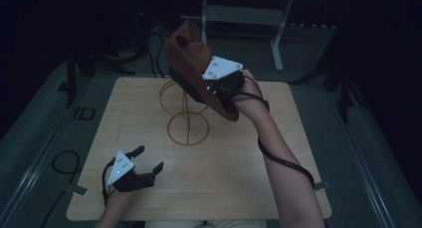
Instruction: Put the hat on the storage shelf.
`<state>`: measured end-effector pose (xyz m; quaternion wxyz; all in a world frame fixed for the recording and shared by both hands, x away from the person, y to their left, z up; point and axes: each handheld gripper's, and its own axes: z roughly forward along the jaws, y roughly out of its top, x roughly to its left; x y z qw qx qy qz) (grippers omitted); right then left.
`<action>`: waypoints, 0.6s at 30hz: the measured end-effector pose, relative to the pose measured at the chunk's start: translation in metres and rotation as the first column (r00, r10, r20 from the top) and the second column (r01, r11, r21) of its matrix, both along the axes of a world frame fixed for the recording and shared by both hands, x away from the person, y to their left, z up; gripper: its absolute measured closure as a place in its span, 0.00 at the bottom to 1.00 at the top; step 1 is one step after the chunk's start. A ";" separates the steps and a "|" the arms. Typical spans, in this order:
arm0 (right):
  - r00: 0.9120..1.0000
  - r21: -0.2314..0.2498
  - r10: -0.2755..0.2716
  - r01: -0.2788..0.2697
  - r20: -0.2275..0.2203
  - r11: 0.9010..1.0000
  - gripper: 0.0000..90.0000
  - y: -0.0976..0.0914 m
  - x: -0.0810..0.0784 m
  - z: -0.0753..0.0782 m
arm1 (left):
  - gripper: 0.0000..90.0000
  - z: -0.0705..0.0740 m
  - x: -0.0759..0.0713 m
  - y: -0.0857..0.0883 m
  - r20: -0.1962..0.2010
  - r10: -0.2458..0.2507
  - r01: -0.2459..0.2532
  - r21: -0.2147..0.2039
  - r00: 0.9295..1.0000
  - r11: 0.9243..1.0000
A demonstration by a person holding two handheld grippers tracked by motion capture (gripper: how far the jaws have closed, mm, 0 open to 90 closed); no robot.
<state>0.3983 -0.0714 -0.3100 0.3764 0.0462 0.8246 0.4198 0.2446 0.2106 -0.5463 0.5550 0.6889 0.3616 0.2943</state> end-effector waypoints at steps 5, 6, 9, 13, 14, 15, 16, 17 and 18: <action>0.995 -0.029 0.067 -0.069 -0.068 0.997 0.98 0.017 0.000 -0.014 | 0.14 -0.001 0.000 0.001 -0.001 -0.002 0.002 -0.005 1.000 1.000; 0.994 -0.029 0.073 -0.075 -0.082 0.997 0.98 0.020 0.000 -0.018 | 0.14 -0.001 0.000 0.001 -0.002 -0.001 0.001 -0.003 1.000 1.000; 0.991 -0.041 0.083 -0.088 -0.110 0.995 0.98 0.025 0.001 -0.031 | 0.14 -0.001 0.000 0.002 -0.003 0.001 -0.001 -0.002 1.000 1.000; 0.984 -0.052 0.092 -0.101 -0.151 0.994 0.97 0.029 0.003 -0.051 | 0.14 -0.002 0.000 0.002 -0.005 -0.002 0.002 -0.004 1.000 1.000; 0.983 -0.046 0.093 -0.101 -0.161 0.994 0.97 0.029 0.003 -0.055 | 0.14 -0.002 0.000 0.002 -0.005 -0.003 0.003 -0.005 1.000 1.000; 0.983 -0.046 0.093 -0.101 -0.161 0.994 0.97 0.029 0.003 -0.055 | 0.14 -0.002 0.000 0.002 -0.005 -0.003 0.003 -0.005 1.000 1.000; 0.980 -0.035 0.100 -0.107 -0.174 0.994 0.97 0.029 0.004 -0.059 | 0.14 -0.003 0.001 0.001 -0.011 -0.004 0.004 -0.001 1.000 1.000; 0.974 -0.008 0.108 -0.112 -0.200 0.994 0.97 0.027 0.005 -0.062 | 0.14 -0.003 0.001 0.000 -0.012 -0.006 0.006 -0.004 1.000 1.000; 0.972 0.002 0.111 -0.114 -0.207 0.994 0.97 0.026 0.005 -0.063 | 0.14 -0.004 0.001 0.000 -0.011 -0.007 0.007 -0.005 1.000 1.000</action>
